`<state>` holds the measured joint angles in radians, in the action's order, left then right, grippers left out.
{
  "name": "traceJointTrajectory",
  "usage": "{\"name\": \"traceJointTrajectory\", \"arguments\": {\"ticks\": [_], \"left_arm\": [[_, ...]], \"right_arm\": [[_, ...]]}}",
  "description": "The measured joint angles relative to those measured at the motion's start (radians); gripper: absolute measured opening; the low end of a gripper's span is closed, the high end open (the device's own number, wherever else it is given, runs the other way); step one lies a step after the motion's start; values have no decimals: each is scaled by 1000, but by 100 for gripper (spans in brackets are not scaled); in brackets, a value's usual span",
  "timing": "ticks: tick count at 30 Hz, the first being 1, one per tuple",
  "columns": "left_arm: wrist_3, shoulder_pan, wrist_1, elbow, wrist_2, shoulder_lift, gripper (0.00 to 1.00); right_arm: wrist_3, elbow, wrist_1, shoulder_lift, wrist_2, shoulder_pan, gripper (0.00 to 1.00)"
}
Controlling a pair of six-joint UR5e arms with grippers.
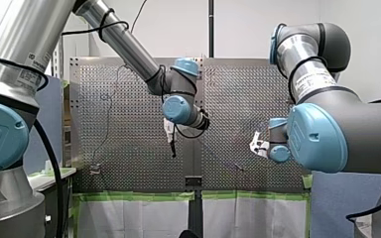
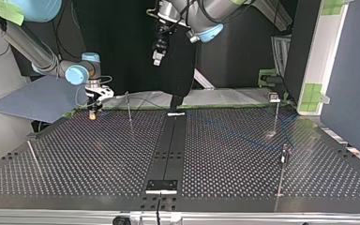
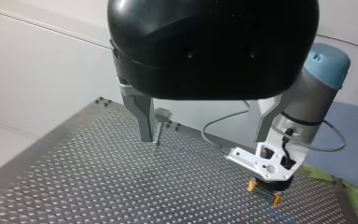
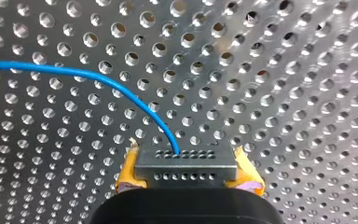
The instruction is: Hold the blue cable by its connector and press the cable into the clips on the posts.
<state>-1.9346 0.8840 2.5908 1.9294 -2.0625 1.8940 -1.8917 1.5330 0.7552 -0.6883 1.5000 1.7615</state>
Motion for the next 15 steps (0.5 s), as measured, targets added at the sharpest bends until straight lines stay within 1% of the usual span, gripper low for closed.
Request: {"name": "traceJointTrajectory", "arguments": {"ticks": [6, 9, 12, 15], "left_arm": [[-3, -2, -53, 54, -3, -54, 100], [2, -2, -78, 78, -3, -78, 100], [11, -4, -103, 104, -1, -104, 100], [20, -9, -130, 130, 1, -131, 100]], "right_arm": [[-9, 47, -17, -49, 8, 5, 0], [-9, 73, -30, -75, 18, 12, 0], [-4, 100, -37, -102, 26, 24, 0], [5, 126, -27, -128, 32, 34, 0]]}}
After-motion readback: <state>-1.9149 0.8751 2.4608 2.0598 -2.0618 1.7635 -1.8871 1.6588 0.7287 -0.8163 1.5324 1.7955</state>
